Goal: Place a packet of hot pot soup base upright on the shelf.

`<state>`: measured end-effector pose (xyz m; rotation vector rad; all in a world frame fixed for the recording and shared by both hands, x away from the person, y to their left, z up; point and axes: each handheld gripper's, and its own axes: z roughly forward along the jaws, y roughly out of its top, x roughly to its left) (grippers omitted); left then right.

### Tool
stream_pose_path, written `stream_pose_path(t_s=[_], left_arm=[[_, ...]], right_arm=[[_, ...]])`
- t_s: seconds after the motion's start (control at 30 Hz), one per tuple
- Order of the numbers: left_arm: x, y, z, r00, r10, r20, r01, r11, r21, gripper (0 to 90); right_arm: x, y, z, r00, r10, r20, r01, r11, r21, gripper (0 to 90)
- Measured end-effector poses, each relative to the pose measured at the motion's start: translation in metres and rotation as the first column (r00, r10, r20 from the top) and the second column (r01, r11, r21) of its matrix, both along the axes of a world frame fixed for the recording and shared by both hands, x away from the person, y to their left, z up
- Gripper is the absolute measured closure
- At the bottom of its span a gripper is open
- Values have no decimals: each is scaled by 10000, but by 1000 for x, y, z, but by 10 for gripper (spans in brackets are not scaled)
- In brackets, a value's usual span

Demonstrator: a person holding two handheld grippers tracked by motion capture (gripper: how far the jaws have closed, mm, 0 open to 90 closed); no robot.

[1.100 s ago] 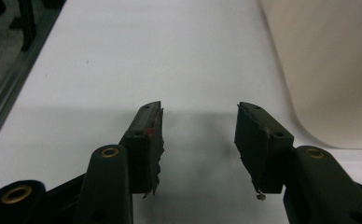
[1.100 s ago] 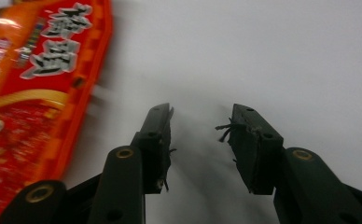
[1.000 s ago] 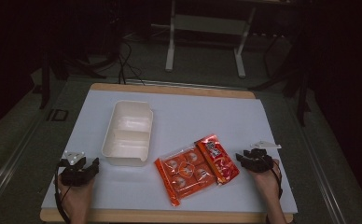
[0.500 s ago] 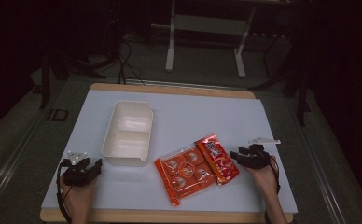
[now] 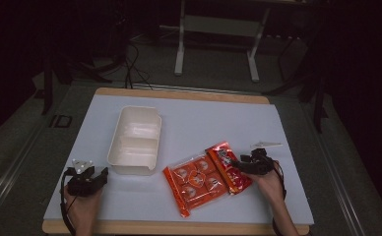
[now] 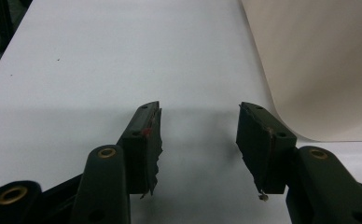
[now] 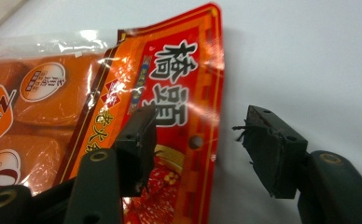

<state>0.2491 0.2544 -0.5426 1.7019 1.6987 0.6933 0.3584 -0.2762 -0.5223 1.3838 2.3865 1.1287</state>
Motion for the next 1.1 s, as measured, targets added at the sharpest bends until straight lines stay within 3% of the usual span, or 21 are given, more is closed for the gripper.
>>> stream_pose_path(t_s=[0.07,0.27,0.3,0.33,0.37,0.43,0.5,0.53,0.7,0.73,0.87,0.97,1.1], left_arm=[[0,0,0,10000,-25,-14,25,10000,13,495],[0,0,0,10000,-12,-18,12,10000,-22,490],[0,0,0,10000,0,-14,0,10000,-48,489],[0,1,0,10000,0,-18,-1,10000,-63,489],[0,0,0,10000,0,-25,0,10000,-33,488],[1,0,0,10000,-6,-31,6,10000,32,488],[1,-1,0,10000,9,-32,-9,10000,75,489],[1,-1,0,10000,36,-30,-36,9999,94,489],[1,-1,0,10000,25,-43,-25,10000,75,486],[1,-1,0,10000,18,-42,-18,10000,64,485],[1,-1,0,10000,-5,-48,6,10000,58,481],[1,-1,0,10000,-6,-45,6,10000,72,479],[1,-2,-1,10000,-17,-74,18,9999,157,475]], right_arm=[[2,4,-4,9993,94,-363,-93,10000,37,448],[3,5,-4,9970,319,-707,-294,9989,362,514],[2,3,0,9977,343,-583,-304,9974,654,538],[2,3,0,9977,343,-583,-304,9974,654,538],[0,0,6,9976,515,-458,-459,9922,1155,570],[0,-1,11,9947,943,-421,-858,9814,1718,597],[-1,1,12,9924,1158,-418,-1067,9781,1785,601],[-1,9,15,9867,1583,-373,-1516,9783,1414,611],[1,23,15,9777,2040,-498,-1980,9745,1051,608],[5,36,11,9739,2154,-715,-2131,9763,387,624],[10,50,4,9738,1992,-1094,-2067,9764,-622,676],[11,51,4,9738,1986,-1106,-2064,9764,-638,696],[11,51,3,9656,2256,-1295,-2358,9693,-695,769]])
